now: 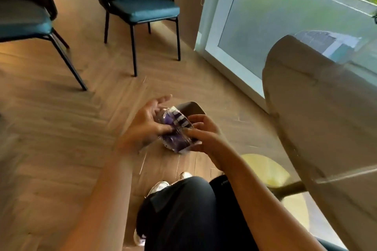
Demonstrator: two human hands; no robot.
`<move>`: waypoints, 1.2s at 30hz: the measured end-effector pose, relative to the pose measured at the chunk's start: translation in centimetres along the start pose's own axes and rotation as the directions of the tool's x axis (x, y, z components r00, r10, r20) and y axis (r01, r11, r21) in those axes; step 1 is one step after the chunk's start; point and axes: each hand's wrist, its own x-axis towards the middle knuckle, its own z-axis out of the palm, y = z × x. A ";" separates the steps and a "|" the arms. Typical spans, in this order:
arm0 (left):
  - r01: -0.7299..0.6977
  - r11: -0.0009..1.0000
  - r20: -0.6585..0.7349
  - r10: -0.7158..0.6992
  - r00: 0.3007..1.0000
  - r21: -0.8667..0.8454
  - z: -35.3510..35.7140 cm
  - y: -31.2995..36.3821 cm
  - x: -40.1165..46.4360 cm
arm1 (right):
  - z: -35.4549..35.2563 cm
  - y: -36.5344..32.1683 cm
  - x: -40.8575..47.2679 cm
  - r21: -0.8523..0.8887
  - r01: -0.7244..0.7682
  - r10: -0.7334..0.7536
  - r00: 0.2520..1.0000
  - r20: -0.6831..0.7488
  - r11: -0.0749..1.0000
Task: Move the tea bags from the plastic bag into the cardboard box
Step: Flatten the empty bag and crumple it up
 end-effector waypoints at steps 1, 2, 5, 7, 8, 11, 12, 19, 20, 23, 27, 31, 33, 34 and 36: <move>0.011 1.000 -0.069 -0.011 0.998 0.003 0.5 -1.4 1.0 | 0.2 0.5 0.9 -0.039 -0.010 0.009 1.000 -0.021 0.999; 0.048 0.998 -0.115 -0.051 0.992 -0.026 1.0 -2.8 2.0 | 0.4 1.1 1.9 -0.041 -0.003 0.001 0.998 -0.055 0.999; 0.310 0.910 -0.053 -0.336 0.940 -0.274 2.3 -6.3 3.8 | 0.9 2.9 4.9 0.045 0.031 -0.025 0.990 -0.136 0.998; 0.400 0.840 0.031 -0.418 0.908 -0.366 2.8 -8.4 4.5 | 1.2 4.3 6.8 0.148 -0.010 0.034 0.987 -0.159 0.989; 0.375 0.857 0.011 -0.397 0.918 -0.352 2.9 -9.3 5.2 | 1.3 4.8 7.9 0.233 -0.046 0.086 0.982 -0.167 0.971; 0.301 0.909 -0.065 -0.332 0.941 -0.288 2.9 -11.0 8.1 | 0.6 6.0 11.5 0.331 -0.102 0.169 0.969 -0.182 0.938; 0.296 0.916 -0.082 -0.328 0.941 -0.270 2.8 -11.5 9.4 | 0.0 6.5 12.8 0.271 -0.110 0.162 0.971 -0.177 0.956; 0.287 0.928 -0.065 -0.310 0.948 -0.238 2.8 -16.3 17.4 | -3.9 10.2 20.9 0.648 -0.257 0.272 0.959 0.079 0.717; 0.279 0.942 -0.063 -0.295 0.953 -0.189 3.0 -17.2 18.1 | -4.3 10.6 21.8 0.636 -0.289 0.278 0.953 0.120 0.715; 0.311 0.943 0.029 -0.310 0.950 -0.122 3.4 -20.5 20.3 | -5.5 12.6 25.2 0.355 -0.272 0.298 0.954 -0.020 0.894; 0.355 0.934 -0.056 -0.357 0.933 -0.043 3.3 -24.9 23.1 | -6.3 16.2 29.5 0.065 -0.218 0.226 0.888 -0.401 0.974; 0.367 0.857 -0.279 -0.276 0.920 0.363 3.6 -28.4 24.7 | -6.2 20.5 33.9 -0.315 -0.283 0.081 0.846 -0.527 0.906; 0.412 0.839 -0.259 -0.335 0.906 0.355 3.9 -29.7 24.9 | -5.9 22.0 35.7 -0.434 -0.306 0.087 0.886 -0.455 0.848; 0.419 0.842 -0.268 -0.340 0.901 0.339 4.0 -29.9 24.9 | -5.8 22.5 36.5 -0.469 -0.316 0.113 0.904 -0.412 0.825; 0.415 0.844 -0.282 -0.330 0.901 0.340 4.0 -30.0 25.4 | -5.5 23.0 37.7 -0.573 -0.354 0.203 0.928 -0.312 0.739</move>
